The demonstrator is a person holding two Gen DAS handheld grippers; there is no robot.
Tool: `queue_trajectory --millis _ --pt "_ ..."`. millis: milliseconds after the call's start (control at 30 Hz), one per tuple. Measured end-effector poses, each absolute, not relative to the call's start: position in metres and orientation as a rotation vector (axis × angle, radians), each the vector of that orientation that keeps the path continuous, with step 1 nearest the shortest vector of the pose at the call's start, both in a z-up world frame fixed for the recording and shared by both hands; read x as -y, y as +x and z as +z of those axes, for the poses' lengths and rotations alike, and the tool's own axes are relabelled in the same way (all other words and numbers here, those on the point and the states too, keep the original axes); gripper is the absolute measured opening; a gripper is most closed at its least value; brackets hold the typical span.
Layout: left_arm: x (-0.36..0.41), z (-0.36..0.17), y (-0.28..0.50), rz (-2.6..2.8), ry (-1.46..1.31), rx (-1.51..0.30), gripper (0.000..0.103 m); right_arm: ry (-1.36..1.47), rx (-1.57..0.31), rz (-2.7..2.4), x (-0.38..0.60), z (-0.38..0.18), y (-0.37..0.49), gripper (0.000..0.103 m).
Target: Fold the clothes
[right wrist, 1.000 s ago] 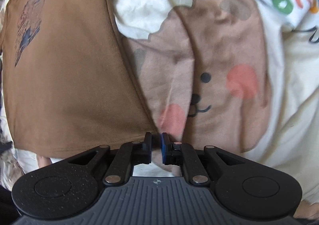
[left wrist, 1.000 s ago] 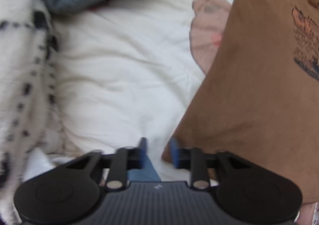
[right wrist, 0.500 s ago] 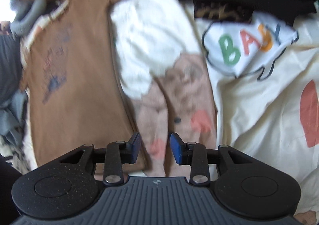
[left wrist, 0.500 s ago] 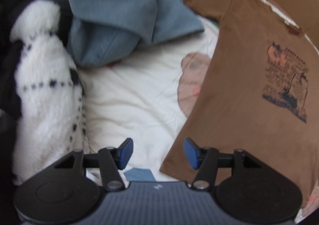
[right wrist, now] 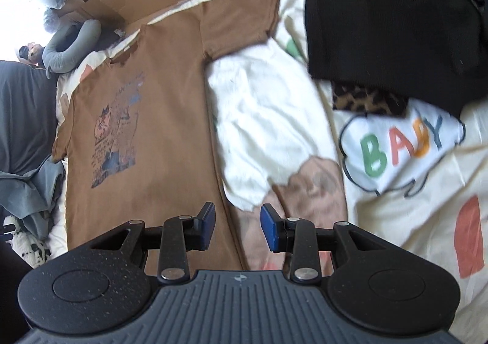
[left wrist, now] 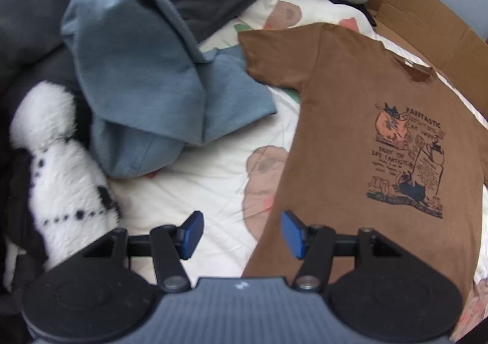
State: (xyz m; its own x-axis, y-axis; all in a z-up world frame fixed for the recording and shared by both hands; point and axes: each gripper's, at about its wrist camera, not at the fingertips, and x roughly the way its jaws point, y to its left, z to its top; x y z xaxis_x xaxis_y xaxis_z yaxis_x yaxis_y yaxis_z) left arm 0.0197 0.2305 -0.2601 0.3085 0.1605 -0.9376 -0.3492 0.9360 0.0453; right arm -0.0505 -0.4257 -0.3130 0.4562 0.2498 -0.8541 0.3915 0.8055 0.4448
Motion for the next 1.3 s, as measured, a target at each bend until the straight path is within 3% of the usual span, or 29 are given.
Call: queue_trajectory --millis 467,533,700,1300 --pt "-0.22 -0.304 0.063 0.219 -0.156 -1.188 0.054 0.576 -1.093 -0.072 0.398 -0.319 -0.004 0.04" --pt "-0.218 -0.316 0.069 0.207 -0.154 -1.188 0.047 0.561 -1.079 -0.085 0.396 -0.326 0.004 0.04" --pt "-0.216 -0.35 0.083 0.192 -0.16 -1.202 0.018 0.56 -1.083 -0.087 0.392 -0.351 0.029 0.038" --pt "-0.192 -0.434 0.15 0.152 -0.109 -1.239 0.006 0.321 -1.191 -0.094 0.366 -0.413 0.111 0.035"
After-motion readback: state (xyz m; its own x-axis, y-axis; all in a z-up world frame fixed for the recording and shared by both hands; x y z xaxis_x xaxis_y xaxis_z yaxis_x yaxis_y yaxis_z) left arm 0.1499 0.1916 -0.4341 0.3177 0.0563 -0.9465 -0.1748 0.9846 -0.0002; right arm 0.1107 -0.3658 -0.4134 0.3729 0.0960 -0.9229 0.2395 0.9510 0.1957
